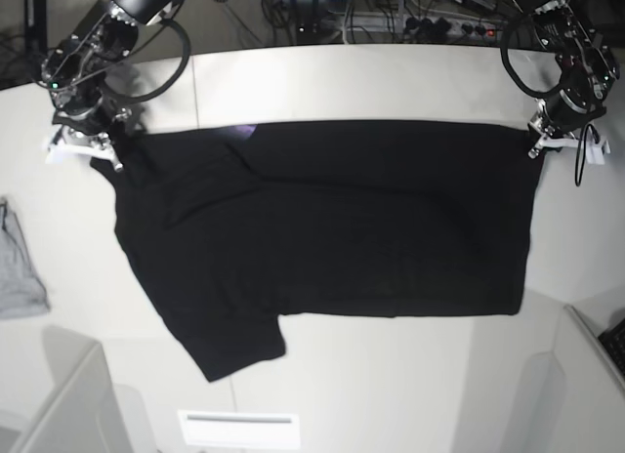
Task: Fold the T-shirt properly
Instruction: 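Drag the shirt by its shoulders toward the robot and release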
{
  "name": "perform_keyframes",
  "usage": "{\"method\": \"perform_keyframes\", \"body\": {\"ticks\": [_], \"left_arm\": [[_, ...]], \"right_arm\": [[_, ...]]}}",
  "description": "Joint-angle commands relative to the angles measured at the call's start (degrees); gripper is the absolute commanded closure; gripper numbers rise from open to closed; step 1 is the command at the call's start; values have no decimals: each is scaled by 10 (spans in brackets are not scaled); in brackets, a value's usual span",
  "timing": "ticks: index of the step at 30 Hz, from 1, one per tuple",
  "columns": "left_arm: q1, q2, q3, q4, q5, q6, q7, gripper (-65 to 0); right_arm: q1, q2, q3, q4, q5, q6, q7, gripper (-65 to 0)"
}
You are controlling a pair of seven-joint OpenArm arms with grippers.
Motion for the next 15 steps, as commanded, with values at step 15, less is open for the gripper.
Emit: {"method": "perform_keyframes", "body": {"ticks": [15], "left_arm": [[84, -12, -3, 94, -5, 0, -14, 0]], "right_arm": [[-113, 2, -2, 90, 80, 0, 17, 0]]}}
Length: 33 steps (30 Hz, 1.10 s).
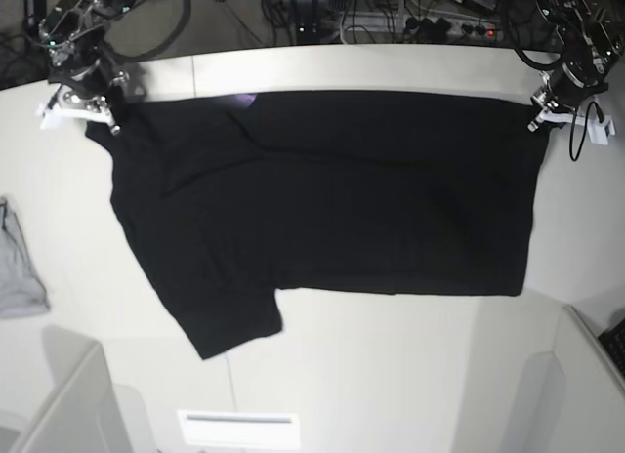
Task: Fold the T-shirt properly
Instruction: 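Drag the shirt by its shoulders toward the robot and release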
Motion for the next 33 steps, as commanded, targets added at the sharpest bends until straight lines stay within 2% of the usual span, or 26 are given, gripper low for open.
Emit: {"method": "perform_keyframes", "body": {"ticks": [1, 4, 27, 33], "left_arm": [[6, -12, -3, 16, -1, 0, -14, 0], [14, -12, -5, 27, -1, 0, -14, 0], [101, -11, -9, 52, -2, -1, -14, 0], [103, -11, -9, 59, -2, -1, -14, 0]], "right_arm": [[-7, 8, 2, 16, 16, -1, 13, 0], [-27, 8, 2, 32, 36, -2, 13, 0], [-82, 7, 2, 36, 35, -2, 13, 0], [-90, 7, 5, 36, 36, -2, 13, 0]]}}
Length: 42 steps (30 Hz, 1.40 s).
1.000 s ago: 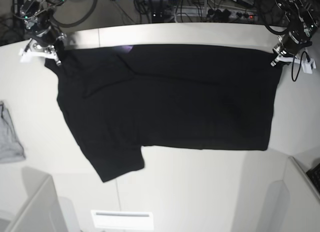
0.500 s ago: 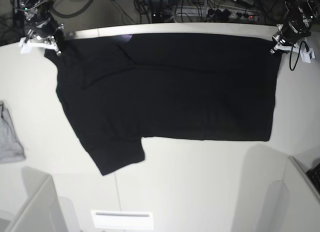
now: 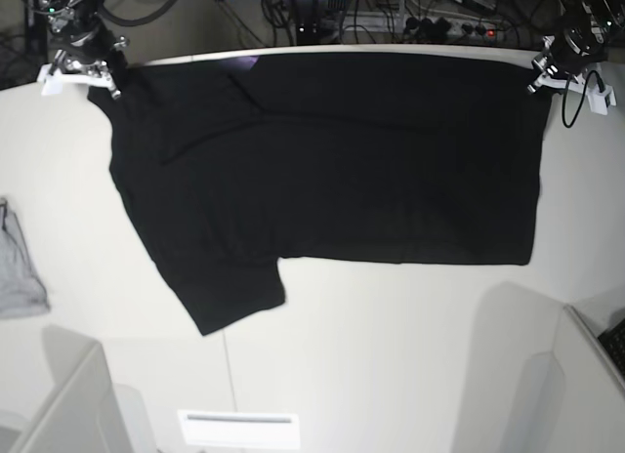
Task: Fold the T-shirt properly
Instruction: 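Drag the shirt by its shoulders toward the robot and release, then reach the right gripper down to the hem corner and grasp it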
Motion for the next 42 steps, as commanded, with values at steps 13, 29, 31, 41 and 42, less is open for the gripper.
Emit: {"method": "perform_keyframes", "body": {"ticks": [13, 29, 31, 41, 42], "left_arm": [[21, -8, -21, 10, 0, -1, -12, -406], [21, -14, -158, 14, -95, -1, -12, -571], [13, -28, -141, 14, -116, -1, -12, -571], [-38, -39, -65, 14, -87, -1, -13, -569], [-42, -39, -63, 14, -86, -1, -13, -569]], "right_arm": [[-13, 8, 7, 11, 5, 2, 13, -281], [15, 26, 74, 47, 4, 3, 14, -333], [26, 30, 46, 47, 4, 4, 13, -332], [96, 42, -96, 50, -1, 4, 15, -306], [112, 53, -109, 49, -1, 4, 14, -306]]}}
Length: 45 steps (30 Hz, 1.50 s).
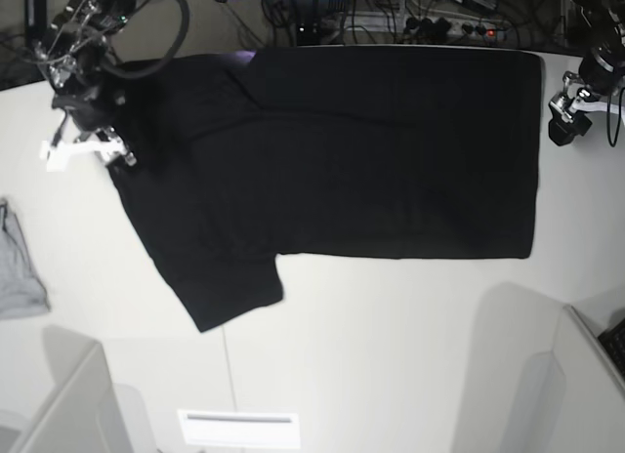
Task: Fold the T-shirt properly
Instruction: 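Reach the right gripper down to the hem corner and grasp it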
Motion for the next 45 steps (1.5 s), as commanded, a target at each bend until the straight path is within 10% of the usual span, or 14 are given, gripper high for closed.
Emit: {"method": "perform_keyframes", "body": {"ticks": [1, 12, 21, 32, 45], "left_arm": [[-2, -11, -5, 9, -9, -1, -9, -569], [-17, -38, -8, 43, -9, -1, -10, -569], [-18, -38, -9, 63, -9, -1, -11, -568], [-17, -38, -10, 62, -9, -1, -10, -568], [-17, -38, -10, 61, -9, -1, -9, -568]], "right_arm": [[22, 21, -12, 10, 8, 2, 13, -306], [268, 164, -198, -270, 8, 2, 22, -336], [424, 230, -420, -520, 8, 2, 187, -368], [531, 231, -593, -683, 8, 4, 277, -426], [521, 220, -628, -684, 8, 4, 278, -419]]}}
